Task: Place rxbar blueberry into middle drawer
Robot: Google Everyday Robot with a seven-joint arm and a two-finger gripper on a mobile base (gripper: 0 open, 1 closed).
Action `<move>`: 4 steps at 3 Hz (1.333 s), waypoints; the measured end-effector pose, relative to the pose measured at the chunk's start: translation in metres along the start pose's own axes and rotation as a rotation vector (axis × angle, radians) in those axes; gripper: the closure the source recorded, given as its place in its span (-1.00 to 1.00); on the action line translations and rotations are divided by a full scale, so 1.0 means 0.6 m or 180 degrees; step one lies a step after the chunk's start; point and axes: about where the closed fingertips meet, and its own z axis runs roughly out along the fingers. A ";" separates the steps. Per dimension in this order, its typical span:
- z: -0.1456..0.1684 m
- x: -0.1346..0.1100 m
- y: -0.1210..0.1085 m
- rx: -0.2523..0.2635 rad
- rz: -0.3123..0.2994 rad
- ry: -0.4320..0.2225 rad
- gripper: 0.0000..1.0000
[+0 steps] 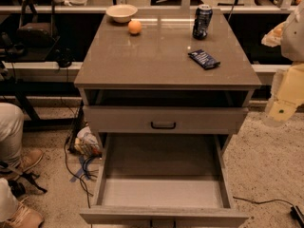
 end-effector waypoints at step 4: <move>0.087 0.026 -0.243 0.0443 0.1075 -0.0803 -1.00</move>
Offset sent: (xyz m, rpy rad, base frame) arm 0.0868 -0.0236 -0.0126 0.1504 -0.1164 -0.1169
